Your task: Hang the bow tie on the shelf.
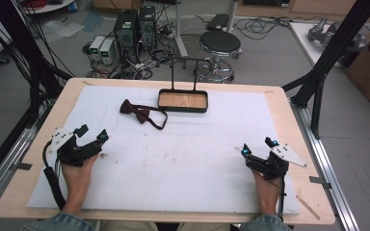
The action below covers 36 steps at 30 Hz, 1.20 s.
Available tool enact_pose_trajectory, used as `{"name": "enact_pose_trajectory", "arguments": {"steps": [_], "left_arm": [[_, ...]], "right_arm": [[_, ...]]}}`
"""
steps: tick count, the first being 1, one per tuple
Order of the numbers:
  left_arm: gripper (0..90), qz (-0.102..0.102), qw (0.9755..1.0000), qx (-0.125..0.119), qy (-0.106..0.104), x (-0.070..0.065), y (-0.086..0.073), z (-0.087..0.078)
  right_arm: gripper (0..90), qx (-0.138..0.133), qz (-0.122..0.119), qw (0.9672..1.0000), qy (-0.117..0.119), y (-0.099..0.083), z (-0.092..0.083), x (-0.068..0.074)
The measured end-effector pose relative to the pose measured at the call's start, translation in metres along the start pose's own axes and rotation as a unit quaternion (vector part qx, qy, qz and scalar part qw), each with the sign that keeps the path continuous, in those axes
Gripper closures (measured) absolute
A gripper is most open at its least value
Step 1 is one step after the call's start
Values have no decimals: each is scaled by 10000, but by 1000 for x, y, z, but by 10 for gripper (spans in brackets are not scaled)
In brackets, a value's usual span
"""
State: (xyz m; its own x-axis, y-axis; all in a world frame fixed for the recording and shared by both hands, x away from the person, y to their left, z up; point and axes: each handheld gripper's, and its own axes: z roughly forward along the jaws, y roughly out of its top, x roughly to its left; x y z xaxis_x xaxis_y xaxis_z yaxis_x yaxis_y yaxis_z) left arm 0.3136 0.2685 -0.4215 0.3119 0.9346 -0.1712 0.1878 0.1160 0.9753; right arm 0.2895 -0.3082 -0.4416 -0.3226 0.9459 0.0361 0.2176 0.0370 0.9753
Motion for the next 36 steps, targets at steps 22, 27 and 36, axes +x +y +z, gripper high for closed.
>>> {"name": "enact_pose_trajectory", "arguments": {"steps": [22,27,36], "left_arm": [[247,-636,9947,787,164,-17,-3,108],[292,-755,9931,854,275,-22,-7,125],[312,-863,9861,1276,628,-24,-8,148]], "right_arm": [[99,14,27,10000,74,0,1,0],[99,10,21,10000,89,0,1,0],[99,3,22,9999,106,0,1,0]]}}
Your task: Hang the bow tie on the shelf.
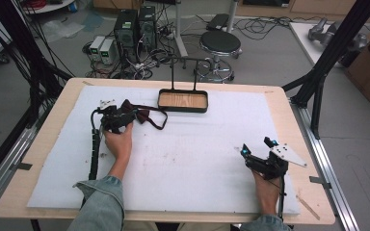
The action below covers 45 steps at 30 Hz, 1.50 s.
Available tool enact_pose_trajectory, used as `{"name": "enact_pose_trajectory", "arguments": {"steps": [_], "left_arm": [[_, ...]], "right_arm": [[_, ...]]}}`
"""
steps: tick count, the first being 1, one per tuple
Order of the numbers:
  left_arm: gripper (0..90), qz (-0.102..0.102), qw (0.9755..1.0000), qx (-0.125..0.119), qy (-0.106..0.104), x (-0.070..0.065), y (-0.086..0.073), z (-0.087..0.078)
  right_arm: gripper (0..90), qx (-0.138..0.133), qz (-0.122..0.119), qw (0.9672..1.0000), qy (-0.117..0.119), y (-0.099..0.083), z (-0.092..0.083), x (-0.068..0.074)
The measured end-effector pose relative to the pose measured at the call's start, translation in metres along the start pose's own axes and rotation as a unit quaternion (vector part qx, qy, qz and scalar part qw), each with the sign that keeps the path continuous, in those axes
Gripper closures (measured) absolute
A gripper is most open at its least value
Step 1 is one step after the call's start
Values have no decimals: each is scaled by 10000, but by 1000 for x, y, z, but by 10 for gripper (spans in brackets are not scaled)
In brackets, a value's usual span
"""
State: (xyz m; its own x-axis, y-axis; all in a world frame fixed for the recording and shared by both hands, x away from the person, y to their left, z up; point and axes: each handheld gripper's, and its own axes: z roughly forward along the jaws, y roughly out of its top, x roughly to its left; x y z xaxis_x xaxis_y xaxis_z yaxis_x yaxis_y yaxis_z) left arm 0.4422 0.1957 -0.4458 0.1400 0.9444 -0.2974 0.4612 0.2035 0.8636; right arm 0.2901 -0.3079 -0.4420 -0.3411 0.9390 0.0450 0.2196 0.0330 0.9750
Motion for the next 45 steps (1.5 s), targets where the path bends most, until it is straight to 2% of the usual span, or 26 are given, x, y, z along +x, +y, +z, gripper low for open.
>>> {"name": "enact_pose_trajectory", "arguments": {"steps": [5,13,14,18,20,27,34,35,36,38,41,45], "left_arm": [[332,-25,9994,304,181,-5,4,14],[338,-210,9981,504,287,-5,7,23],[343,-257,9975,578,316,-5,7,25],[402,-219,9969,634,405,-6,7,26],[422,-280,9960,733,435,-5,7,28],[451,-447,9944,842,458,-3,9,31],[423,-476,9948,803,416,-3,10,29],[408,-580,9945,803,345,-4,11,29],[401,-580,9945,803,345,-4,11,29],[403,-574,9952,737,304,-9,12,27],[403,-675,9958,589,175,-12,13,27],[398,-724,9952,538,377,-11,14,29]], "right_arm": [[99,-1,3,10000,7,0,0,0],[99,3,-6,10000,29,0,0,0],[99,10,-10,10000,21,0,0,0],[99,0,-1,10000,15,0,0,0],[99,-6,-24,10000,26,0,0,0],[99,0,-5,10000,24,0,0,0],[100,5,0,10000,22,0,0,0],[99,6,-2,10000,20,0,0,0],[99,7,0,10000,19,0,0,0],[99,11,3,10000,21,0,0,0],[99,12,14,10000,28,0,0,0],[99,17,2,10000,40,0,0,0]]}}
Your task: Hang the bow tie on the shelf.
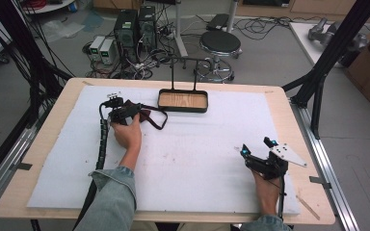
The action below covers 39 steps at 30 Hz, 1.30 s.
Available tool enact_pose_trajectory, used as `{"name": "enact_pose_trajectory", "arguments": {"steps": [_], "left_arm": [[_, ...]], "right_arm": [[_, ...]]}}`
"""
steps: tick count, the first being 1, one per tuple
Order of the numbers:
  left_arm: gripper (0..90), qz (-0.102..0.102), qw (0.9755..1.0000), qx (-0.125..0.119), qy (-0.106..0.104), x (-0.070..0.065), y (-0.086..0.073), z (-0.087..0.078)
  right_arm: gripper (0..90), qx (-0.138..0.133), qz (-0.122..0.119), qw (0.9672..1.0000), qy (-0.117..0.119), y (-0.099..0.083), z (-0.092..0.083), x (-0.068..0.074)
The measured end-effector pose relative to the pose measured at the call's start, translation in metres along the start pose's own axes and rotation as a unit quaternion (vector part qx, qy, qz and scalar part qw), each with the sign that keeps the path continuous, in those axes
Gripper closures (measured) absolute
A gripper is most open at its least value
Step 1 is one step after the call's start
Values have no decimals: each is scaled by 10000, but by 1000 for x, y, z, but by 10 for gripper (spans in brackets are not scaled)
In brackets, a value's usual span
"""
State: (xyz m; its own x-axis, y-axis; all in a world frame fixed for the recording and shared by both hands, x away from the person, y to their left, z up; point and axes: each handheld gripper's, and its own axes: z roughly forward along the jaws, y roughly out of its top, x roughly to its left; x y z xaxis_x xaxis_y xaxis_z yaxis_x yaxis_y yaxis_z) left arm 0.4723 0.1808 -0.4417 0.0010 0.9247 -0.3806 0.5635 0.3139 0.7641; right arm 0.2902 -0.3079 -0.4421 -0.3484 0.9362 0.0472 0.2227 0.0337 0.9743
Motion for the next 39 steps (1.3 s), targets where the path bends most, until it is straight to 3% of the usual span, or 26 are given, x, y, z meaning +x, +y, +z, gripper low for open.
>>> {"name": "enact_pose_trajectory", "arguments": {"steps": [7,11,14,23,29,32,39], "left_arm": [[394,-202,9995,65,232,2,1,8],[421,-109,9986,206,476,-2,0,13],[457,-99,9983,220,528,-3,-1,13],[753,145,9995,204,183,-3,2,7],[770,364,9990,260,-18,3,6,3],[772,501,9983,216,-217,5,10,-3],[773,833,9946,5,-621,5,19,-20]], "right_arm": [[99,-13,15,10000,-1,0,0,-1],[99,-19,35,10000,11,0,0,-1],[99,-28,19,10000,6,0,0,-1],[99,0,25,10000,-6,0,0,0],[99,3,11,10000,-2,0,0,0],[100,-3,3,10000,-6,0,0,0],[100,-10,-20,10000,-5,0,0,0]]}}
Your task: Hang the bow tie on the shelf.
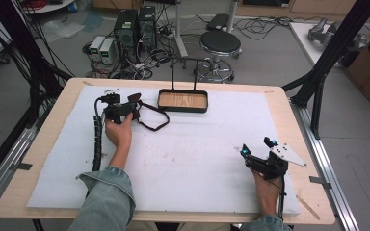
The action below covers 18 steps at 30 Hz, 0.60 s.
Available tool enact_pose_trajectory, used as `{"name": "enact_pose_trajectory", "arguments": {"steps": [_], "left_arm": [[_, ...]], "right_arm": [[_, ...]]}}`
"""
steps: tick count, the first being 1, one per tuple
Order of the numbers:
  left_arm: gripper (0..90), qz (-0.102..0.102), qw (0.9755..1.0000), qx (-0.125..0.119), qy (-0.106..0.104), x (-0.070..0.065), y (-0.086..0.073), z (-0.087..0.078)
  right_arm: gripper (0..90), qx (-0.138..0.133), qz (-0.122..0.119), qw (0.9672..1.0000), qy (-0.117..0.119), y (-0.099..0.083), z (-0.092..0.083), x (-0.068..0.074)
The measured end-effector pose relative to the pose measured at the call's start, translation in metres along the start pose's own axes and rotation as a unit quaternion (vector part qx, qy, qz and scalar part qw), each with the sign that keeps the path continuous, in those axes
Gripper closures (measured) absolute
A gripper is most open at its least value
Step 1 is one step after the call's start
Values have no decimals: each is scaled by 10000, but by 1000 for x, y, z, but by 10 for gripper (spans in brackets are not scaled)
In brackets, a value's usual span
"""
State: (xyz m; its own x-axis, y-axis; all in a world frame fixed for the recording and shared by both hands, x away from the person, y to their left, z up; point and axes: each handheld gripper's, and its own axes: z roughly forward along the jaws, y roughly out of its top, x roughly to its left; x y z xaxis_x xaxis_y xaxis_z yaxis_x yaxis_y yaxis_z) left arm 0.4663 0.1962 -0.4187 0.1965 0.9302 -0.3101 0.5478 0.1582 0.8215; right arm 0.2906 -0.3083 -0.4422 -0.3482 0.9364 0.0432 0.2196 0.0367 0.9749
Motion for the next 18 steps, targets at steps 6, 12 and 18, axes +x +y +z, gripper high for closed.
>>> {"name": "enact_pose_trajectory", "arguments": {"steps": [6,12,18], "left_arm": [[774,267,9988,-106,-404,-1,9,-17],[775,427,9972,-218,-577,-1,16,-32],[776,651,9938,-426,-799,-8,27,-52]], "right_arm": [[99,4,-4,10000,-9,0,0,0],[100,14,14,10000,-21,0,0,0],[100,11,8,10000,-18,0,0,0]]}}
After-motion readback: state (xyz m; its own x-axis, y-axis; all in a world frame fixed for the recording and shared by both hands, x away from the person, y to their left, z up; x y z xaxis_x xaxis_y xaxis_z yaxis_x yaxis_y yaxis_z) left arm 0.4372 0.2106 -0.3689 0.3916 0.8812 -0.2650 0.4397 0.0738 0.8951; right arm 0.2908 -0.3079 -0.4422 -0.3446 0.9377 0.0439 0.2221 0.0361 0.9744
